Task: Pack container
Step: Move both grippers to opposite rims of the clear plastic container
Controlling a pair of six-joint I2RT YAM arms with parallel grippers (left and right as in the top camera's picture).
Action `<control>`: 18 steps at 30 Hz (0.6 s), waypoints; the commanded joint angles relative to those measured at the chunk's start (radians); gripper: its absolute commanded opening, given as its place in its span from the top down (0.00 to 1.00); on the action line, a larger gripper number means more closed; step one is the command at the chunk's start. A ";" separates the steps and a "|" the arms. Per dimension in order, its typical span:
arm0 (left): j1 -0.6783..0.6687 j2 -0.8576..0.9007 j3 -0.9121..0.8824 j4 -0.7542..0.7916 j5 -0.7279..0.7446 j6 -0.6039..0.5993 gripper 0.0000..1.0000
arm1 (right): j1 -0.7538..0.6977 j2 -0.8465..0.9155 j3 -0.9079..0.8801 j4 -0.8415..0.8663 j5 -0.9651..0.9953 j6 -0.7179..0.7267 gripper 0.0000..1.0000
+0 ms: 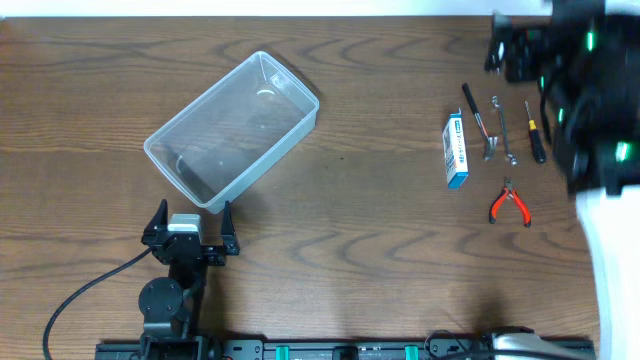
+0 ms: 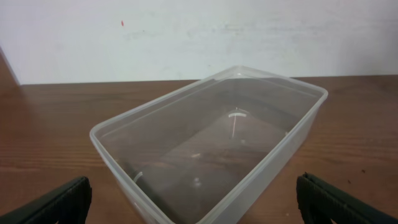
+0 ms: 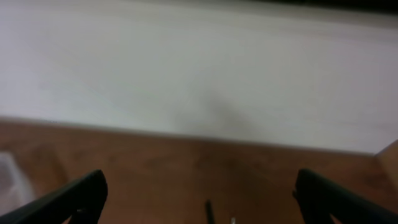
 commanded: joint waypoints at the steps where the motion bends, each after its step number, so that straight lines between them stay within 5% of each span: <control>1: 0.004 -0.005 -0.024 -0.018 0.022 0.006 0.02 | 0.000 0.126 0.214 -0.129 -0.086 -0.010 0.01; 5: 0.004 -0.005 -0.024 -0.018 0.018 0.007 0.02 | 0.009 0.245 0.373 -0.282 -0.129 0.007 0.01; 18: 0.004 -0.004 -0.024 -0.018 0.018 0.007 0.02 | 0.026 0.253 0.374 -0.383 -0.166 0.048 0.01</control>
